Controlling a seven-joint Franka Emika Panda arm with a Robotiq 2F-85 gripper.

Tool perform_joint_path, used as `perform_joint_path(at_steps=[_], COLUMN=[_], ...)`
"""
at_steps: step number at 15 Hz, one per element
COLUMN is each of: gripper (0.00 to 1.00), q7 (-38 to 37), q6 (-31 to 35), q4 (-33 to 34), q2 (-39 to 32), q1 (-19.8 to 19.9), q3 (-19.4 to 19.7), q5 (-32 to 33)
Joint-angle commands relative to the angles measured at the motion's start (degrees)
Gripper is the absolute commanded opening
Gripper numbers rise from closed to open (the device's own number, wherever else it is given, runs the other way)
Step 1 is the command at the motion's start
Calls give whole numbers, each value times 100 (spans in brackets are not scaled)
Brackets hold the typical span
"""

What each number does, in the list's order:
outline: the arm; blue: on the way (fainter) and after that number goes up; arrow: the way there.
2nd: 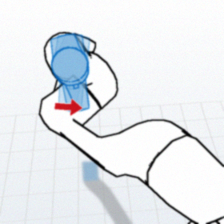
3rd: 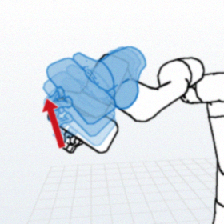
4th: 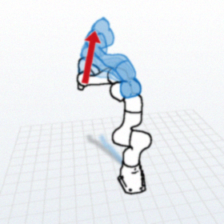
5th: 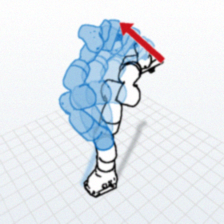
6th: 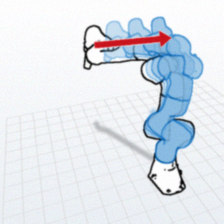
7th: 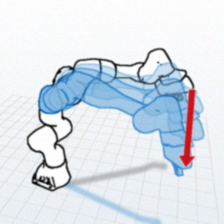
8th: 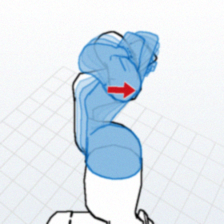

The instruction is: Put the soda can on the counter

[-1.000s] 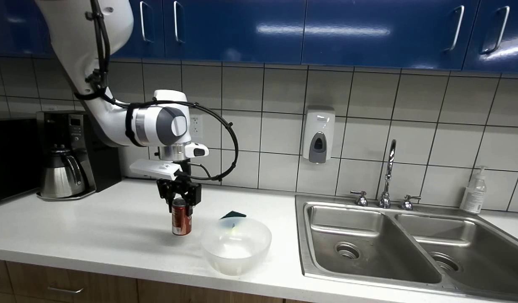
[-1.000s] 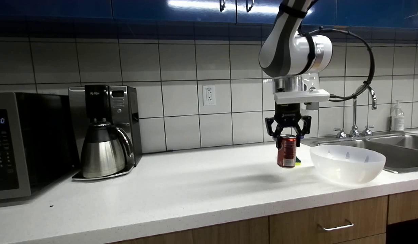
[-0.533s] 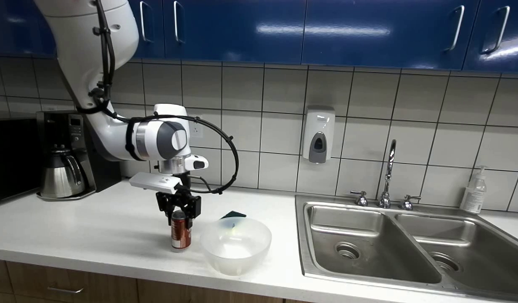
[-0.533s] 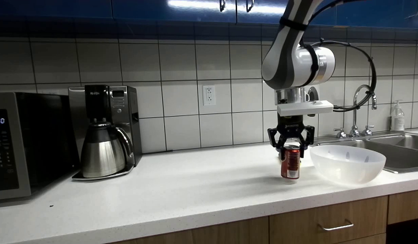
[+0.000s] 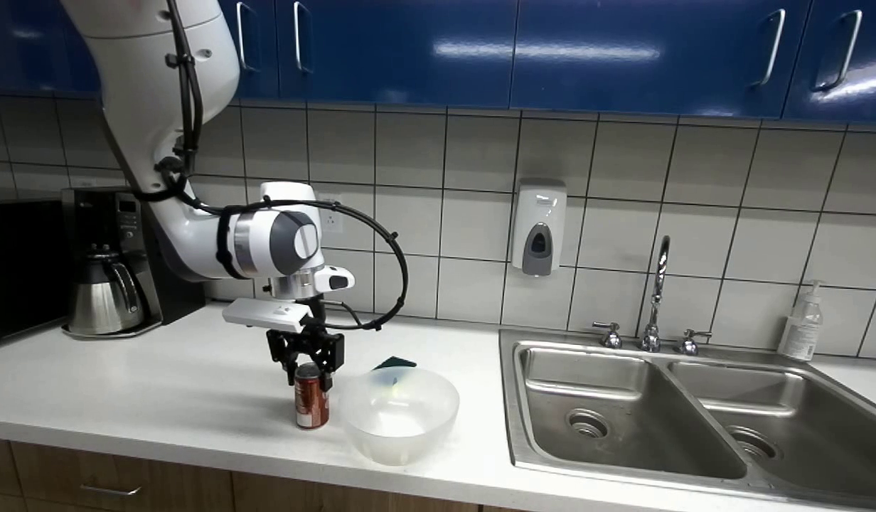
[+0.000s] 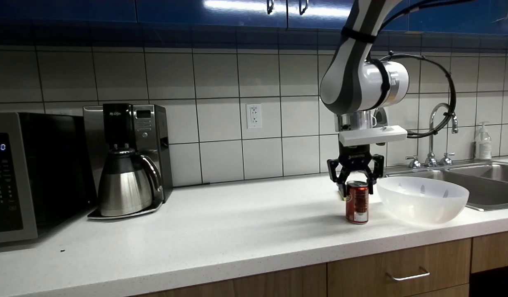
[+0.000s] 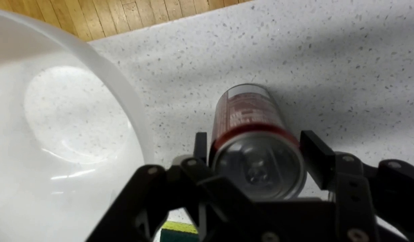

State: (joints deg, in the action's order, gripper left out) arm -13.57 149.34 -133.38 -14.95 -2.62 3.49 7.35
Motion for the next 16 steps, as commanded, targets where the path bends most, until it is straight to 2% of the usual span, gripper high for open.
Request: perform_joint_path(at_steps=[1, 3, 9, 12, 13, 16], gripper=[100, 100, 100, 100, 100, 100], q7=[-245, -205, 10, -102, -28, -27], q6=[-70, -163, -991, -1444, -1068, -1307], q4=[-3, 7, 166, 132, 197, 191], q2=[90, 179, 755, 1128, 787, 1011], q1=[-120, -113, -21, -17, 27, 42], q3=[109, 86, -55, -72, -73, -94], q5=[208, 136, -139, -39, -30, -32])
